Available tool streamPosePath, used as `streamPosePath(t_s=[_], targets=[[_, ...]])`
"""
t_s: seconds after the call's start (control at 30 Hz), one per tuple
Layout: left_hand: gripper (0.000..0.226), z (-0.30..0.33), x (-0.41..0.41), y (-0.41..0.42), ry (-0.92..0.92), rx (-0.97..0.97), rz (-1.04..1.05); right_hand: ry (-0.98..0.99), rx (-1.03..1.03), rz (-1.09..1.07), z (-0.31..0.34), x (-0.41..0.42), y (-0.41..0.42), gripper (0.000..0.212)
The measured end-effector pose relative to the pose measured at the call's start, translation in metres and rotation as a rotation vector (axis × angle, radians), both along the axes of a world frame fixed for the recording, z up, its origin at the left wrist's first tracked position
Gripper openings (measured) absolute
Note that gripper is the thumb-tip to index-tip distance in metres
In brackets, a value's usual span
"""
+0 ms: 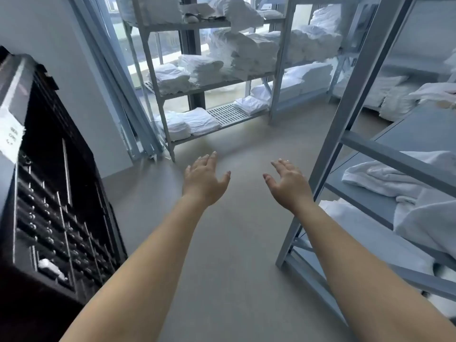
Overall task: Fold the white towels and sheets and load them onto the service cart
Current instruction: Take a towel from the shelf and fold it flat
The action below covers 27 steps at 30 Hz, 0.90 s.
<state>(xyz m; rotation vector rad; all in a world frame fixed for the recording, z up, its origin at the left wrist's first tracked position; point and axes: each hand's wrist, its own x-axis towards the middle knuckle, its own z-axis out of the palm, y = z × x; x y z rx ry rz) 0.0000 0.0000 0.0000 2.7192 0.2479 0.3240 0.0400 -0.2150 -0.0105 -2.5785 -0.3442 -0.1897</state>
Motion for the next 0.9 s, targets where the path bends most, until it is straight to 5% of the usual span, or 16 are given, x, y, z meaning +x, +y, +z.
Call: streamPosePath(t_s=[0.4, 0.9], targets=[[0.07, -0.038, 0.072, 0.009, 0.094, 0.007, -0.016, 0.075, -0.045, -0.037, -0.038, 0.069, 0.01, 0.054], [0.07, -0.063, 0.291, 0.082, 0.187, -0.004, -0.168, 0.134, -0.04, -0.204, -0.062, 0.26, 0.088, 0.054]])
